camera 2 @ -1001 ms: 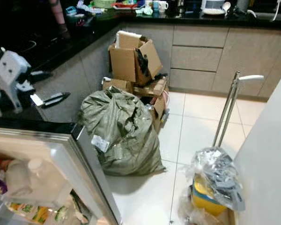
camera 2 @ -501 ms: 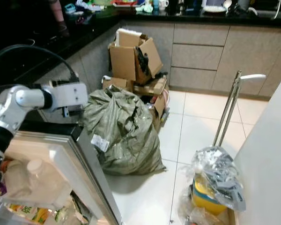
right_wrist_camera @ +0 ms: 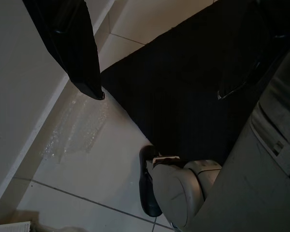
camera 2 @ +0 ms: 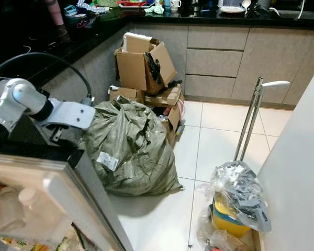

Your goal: Restocking fridge

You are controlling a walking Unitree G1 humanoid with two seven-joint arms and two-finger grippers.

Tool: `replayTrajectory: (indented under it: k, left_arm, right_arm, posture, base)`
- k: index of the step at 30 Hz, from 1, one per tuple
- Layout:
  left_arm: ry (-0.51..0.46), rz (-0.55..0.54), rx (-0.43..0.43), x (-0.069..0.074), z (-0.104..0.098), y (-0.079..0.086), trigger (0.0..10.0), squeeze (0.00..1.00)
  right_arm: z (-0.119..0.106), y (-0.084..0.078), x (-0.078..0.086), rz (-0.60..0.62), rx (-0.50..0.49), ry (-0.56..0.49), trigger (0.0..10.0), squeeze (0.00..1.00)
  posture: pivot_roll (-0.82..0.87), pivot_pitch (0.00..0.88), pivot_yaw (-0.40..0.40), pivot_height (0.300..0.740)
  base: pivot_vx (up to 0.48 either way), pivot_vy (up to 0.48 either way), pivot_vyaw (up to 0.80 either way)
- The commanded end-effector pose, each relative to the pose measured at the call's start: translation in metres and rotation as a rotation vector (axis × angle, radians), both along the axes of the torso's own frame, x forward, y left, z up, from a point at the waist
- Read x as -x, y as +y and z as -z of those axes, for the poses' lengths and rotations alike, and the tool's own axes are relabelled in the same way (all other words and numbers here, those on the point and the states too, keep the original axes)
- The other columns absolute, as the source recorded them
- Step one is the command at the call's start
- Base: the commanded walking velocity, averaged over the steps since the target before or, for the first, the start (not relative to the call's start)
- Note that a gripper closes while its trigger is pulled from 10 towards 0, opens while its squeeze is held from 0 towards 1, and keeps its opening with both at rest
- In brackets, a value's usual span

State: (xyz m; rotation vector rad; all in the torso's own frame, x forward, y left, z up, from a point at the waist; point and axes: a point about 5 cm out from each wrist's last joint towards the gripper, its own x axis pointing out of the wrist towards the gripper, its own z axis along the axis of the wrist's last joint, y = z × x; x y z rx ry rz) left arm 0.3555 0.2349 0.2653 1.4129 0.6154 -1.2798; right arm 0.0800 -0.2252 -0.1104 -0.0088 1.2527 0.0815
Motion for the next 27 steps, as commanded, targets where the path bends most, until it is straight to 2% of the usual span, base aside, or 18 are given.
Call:
replayTrajectory:
  k: [1, 2, 3, 5, 6, 7, 8, 11, 13, 15, 22, 27]
  left_arm:
    - [0.163, 0.05, -0.124, 0.023, 0.013, 0.019, 10.0, 0.0]
    - [0.163, 0.05, -0.124, 0.023, 0.013, 0.019, 10.0, 0.0]
    - [0.221, 0.1, -0.162, 0.04, 0.017, 0.024, 10.0, 0.0]
    - [0.221, 0.1, -0.162, 0.04, 0.017, 0.024, 10.0, 0.0]
    - [0.275, 0.132, -0.175, 0.053, 0.022, 0.026, 10.0, 0.0]
    - [0.275, 0.132, -0.175, 0.053, 0.022, 0.026, 10.0, 0.0]
    - [0.373, 0.174, -0.148, 0.081, 0.028, 0.027, 10.0, 0.0]
    - [0.38, 0.176, -0.12, 0.084, 0.028, 0.025, 10.0, 0.0]
    - [0.325, 0.153, -0.068, 0.072, 0.027, 0.022, 10.0, 0.0]
    - [0.309, 0.137, -0.066, 0.067, 0.027, 0.024, 10.0, 0.0]
    - [0.29, 0.1, -0.038, 0.061, 0.027, 0.027, 10.0, 0.0]
    - [0.34, 0.106, -0.014, 0.066, 0.024, 0.019, 10.0, 0.0]
  right_arm:
    - [0.0, -0.001, 0.004, 0.014, -0.002, 0.006, 10.0, 0.0]
    - [0.0, -0.001, 0.004, 0.014, -0.002, 0.006, 10.0, 0.0]
    - [0.0, -0.002, 0.004, 0.014, 0.0, 0.006, 10.0, 0.0]
    - [0.0, -0.002, 0.004, 0.014, 0.0, 0.006, 10.0, 0.0]
    - [0.0, -0.003, 0.004, 0.014, 0.001, 0.006, 10.0, 0.0]
    - [0.0, -0.003, 0.004, 0.014, 0.001, 0.006, 10.0, 0.0]
    - [0.0, -0.004, 0.004, 0.016, 0.0, -0.001, 10.0, 0.0]
    - [-0.001, -0.004, 0.003, 0.017, 0.0, -0.008, 10.0, 0.0]
    - [-0.001, -0.002, 0.002, 0.01, -0.008, -0.012, 10.0, 0.0]
    - [-0.001, -0.001, 0.001, 0.006, -0.011, -0.013, 10.0, 0.0]
    - [-0.001, -0.001, -0.001, -0.001, -0.015, -0.018, 10.0, 0.0]
    - [-0.002, -0.002, -0.004, -0.002, -0.034, -0.04, 10.0, 0.0]
  posture:
    - [-0.09, 0.025, 0.046, 0.74]
    - [-0.09, 0.025, 0.046, 0.74]
    - [-0.09, 0.025, 0.046, 0.74]
    - [-0.09, 0.025, 0.046, 0.74]
    - [-0.08, 0.031, 0.049, 0.74]
    - [-0.08, 0.031, 0.049, 0.74]
    - [-0.07, 0.03, 0.053, 0.74]
    - [-0.07, 0.03, 0.051, 0.74]
    - [-0.06, 0.029, 0.049, 0.74]
    - [-0.06, 0.029, 0.049, 0.74]
    - [-0.07, 0.019, 0.047, 0.74]
    - [-0.07, 0.015, 0.048, 0.74]
  base:
    - [0.0, 0.0, 0.0]
    - [0.0, 0.0, 0.0]
    - [0.0, 0.0, 0.0]
    - [0.0, 0.0, 0.0]
    - [0.0, 0.0, 0.0]
    - [0.0, 0.0, 0.0]
    - [0.0, 0.0, 0.0]
    - [0.0, 0.0, 0.0]
    - [0.0, 0.0, 0.0]
    - [0.0, 0.0, 0.0]
    - [0.0, 0.0, 0.0]
    - [0.0, 0.0, 0.0]
